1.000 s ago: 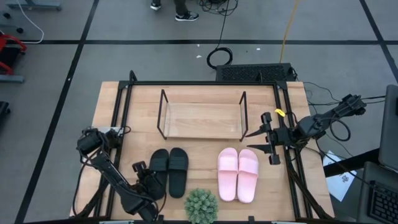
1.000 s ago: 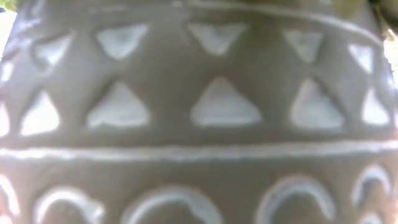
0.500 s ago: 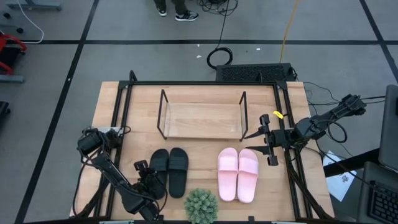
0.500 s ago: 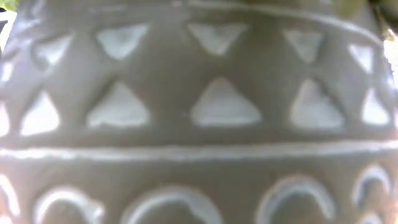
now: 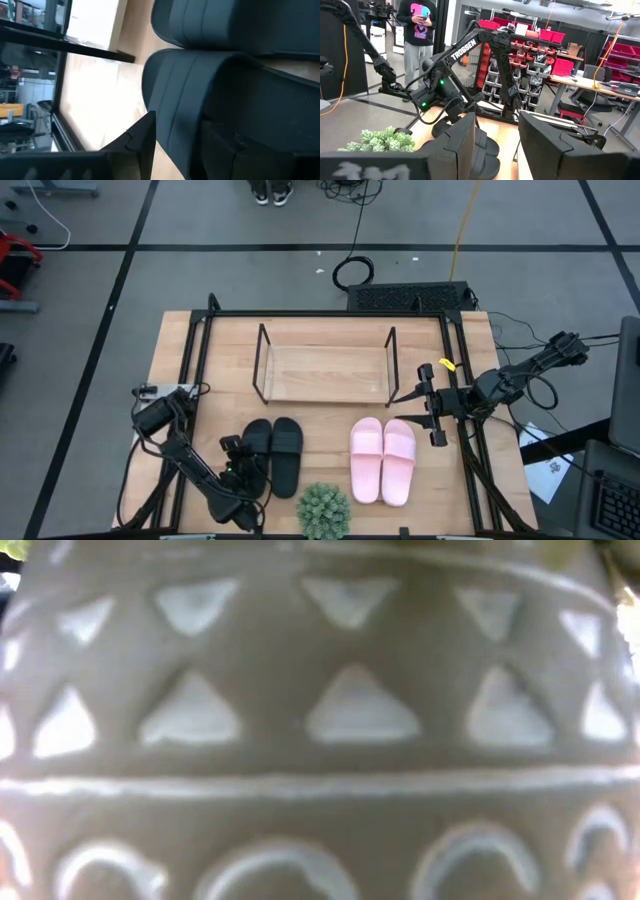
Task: Pick and place slides into the shelf
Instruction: Put the left black slide on the shelf
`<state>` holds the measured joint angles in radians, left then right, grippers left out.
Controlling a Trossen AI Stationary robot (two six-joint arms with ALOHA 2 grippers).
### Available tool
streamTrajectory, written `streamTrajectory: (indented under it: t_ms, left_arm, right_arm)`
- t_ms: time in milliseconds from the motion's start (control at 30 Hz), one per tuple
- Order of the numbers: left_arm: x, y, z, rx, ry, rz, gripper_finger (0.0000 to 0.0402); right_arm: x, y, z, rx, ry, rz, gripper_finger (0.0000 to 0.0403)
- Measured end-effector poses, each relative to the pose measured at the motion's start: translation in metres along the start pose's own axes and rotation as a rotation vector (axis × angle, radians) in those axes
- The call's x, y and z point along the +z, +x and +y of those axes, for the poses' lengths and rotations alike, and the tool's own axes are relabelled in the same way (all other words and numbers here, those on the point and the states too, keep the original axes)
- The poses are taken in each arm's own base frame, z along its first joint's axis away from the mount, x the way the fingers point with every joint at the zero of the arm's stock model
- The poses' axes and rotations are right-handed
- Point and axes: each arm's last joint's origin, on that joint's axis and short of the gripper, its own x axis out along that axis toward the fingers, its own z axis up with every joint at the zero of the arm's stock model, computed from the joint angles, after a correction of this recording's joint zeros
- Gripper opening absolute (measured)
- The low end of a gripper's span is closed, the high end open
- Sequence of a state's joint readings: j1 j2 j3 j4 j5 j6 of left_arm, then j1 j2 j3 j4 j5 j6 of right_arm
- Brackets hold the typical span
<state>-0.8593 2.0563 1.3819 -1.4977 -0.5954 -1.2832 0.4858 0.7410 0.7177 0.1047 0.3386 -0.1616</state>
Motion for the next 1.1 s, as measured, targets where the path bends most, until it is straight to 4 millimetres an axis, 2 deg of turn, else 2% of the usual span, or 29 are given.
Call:
streamTrajectory:
  t_ms: [833,1000,1100]
  left_arm:
    - [0.002,0.002,0.0,-0.005,0.017,0.025,0.0136]
    - [-0.002,0.008,0.0,0.014,0.028,0.026,0.0135]
    - [-0.004,0.014,0.001,0.029,0.033,0.034,0.012]
  right_arm:
    - [0.0,0.0,0.0,0.001,0.002,0.003,0.0144]
    - [0.0,0.0,0.0,0.002,0.017,0.003,0.0144]
    - [0.0,0.0,0.0,0.002,0.017,0.003,0.0144]
